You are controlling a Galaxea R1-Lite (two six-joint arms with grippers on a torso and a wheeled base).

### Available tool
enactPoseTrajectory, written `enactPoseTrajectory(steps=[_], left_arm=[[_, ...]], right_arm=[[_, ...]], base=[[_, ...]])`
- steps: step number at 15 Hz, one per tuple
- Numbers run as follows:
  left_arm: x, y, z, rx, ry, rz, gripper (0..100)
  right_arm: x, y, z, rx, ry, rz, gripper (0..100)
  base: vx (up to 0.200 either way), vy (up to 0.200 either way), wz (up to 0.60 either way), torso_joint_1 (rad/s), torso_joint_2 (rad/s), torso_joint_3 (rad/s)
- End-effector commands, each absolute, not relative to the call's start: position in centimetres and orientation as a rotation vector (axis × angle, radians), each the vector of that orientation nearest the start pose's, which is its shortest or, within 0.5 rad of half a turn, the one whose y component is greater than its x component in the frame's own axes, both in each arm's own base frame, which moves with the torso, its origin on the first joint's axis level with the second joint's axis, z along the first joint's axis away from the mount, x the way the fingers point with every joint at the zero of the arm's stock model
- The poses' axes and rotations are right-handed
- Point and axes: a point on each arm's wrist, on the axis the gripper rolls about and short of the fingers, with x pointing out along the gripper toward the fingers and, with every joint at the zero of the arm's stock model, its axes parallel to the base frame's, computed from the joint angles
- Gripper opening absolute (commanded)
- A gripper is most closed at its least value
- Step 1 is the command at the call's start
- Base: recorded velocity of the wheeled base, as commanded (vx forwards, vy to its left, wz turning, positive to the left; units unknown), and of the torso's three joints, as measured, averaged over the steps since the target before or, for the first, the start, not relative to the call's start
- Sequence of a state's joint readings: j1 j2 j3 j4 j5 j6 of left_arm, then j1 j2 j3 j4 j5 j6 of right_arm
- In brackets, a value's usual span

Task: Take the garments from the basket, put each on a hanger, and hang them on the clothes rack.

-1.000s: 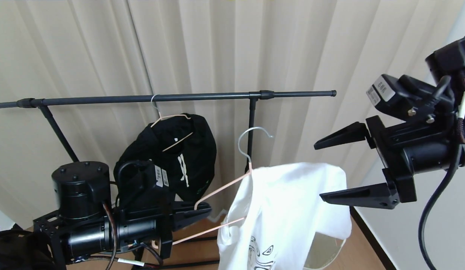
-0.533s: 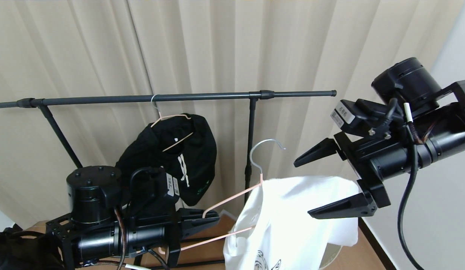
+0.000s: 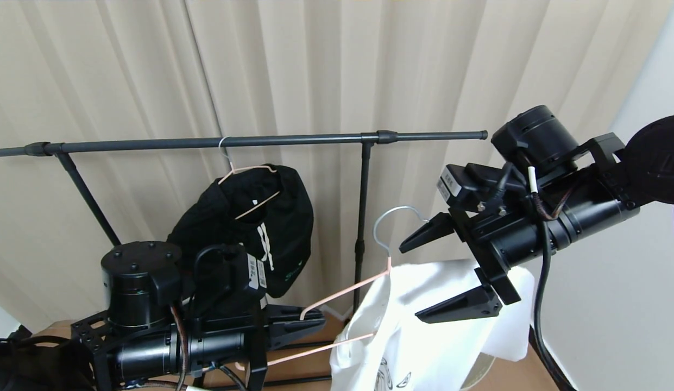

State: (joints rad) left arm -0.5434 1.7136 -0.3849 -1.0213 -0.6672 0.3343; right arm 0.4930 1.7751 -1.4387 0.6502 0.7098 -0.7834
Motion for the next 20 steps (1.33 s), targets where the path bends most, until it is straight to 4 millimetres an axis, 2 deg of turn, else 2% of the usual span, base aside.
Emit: enactPoseTrajectory(steps=[1,7,8,20], left_arm=[[20.71,-14.53,11.79,0.269,0.112,-1.255,0],[20.81,-14.59,11.93,0.268,0.105,-1.254,0],[20.81,-14.59,11.93,0.268,0.105,-1.254,0],[20.68,-14.15,11.45,0.268,0.061,-1.236,0]], right_arm=[[26.57,16.03,22.15,-0.507,0.557,1.43,100],[26.95,16.23,21.99,-0.502,0.558,1.422,100],[26.93,16.21,21.95,-0.501,0.561,1.423,0],[26.08,15.75,22.1,-0.499,0.571,1.425,0]], base=[[0.0,0.0,0.0,0.0,0.0,0.0],[0.0,0.0,0.0,0.0,0.0,0.0],[0.0,0.0,0.0,0.0,0.0,0.0],[0.0,0.0,0.0,0.0,0.0,0.0]])
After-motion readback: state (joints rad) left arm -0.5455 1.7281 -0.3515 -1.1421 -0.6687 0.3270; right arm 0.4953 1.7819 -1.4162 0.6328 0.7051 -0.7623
